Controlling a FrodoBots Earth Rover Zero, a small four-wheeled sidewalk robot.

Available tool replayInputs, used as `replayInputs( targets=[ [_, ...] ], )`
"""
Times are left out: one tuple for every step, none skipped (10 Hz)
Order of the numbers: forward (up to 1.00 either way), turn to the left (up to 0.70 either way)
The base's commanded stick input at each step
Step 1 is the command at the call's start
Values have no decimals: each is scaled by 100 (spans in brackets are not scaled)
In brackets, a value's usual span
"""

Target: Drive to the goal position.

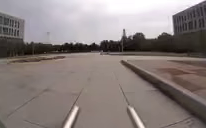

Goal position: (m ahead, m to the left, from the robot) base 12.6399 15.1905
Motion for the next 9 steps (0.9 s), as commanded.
replayInputs(
  targets=[
    [69,0],
    [69,0],
    [69,0],
    [69,0],
    [69,0],
    [69,0],
    [69,0],
    [69,0],
    [69,0]
  ],
)
